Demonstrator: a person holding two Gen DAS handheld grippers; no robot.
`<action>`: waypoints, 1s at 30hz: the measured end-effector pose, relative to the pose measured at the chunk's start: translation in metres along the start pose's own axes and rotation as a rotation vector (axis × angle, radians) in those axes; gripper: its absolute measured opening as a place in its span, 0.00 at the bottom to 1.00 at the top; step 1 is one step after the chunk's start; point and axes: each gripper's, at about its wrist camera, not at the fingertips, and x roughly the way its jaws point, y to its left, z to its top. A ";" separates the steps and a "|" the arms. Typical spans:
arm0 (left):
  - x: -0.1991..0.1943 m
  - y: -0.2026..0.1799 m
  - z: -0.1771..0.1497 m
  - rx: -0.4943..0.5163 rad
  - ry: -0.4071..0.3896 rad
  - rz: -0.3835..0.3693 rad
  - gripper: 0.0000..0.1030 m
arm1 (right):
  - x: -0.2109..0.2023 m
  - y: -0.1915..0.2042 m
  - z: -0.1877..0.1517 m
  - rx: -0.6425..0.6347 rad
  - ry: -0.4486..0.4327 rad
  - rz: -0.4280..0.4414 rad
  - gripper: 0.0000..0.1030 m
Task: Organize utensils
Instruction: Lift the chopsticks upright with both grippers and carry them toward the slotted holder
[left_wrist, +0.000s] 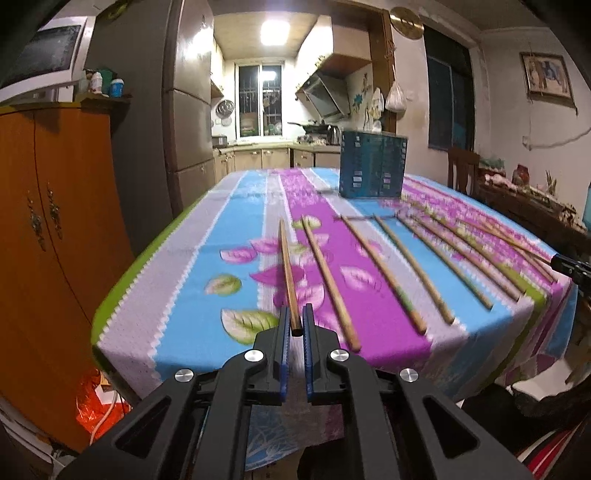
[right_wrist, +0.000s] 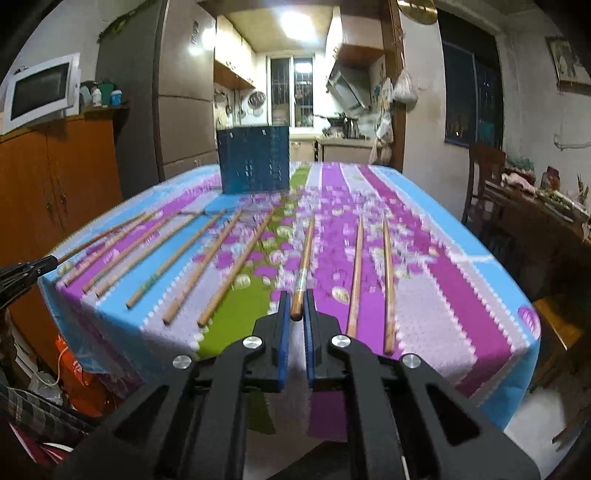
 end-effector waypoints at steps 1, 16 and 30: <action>-0.003 0.000 0.004 -0.002 -0.010 -0.001 0.07 | -0.003 0.000 0.003 -0.006 -0.011 0.002 0.05; -0.036 0.015 0.094 -0.049 -0.164 -0.023 0.07 | -0.041 -0.001 0.077 -0.087 -0.216 0.013 0.05; -0.033 0.020 0.151 -0.016 -0.194 0.002 0.07 | -0.041 -0.018 0.129 -0.085 -0.236 0.057 0.05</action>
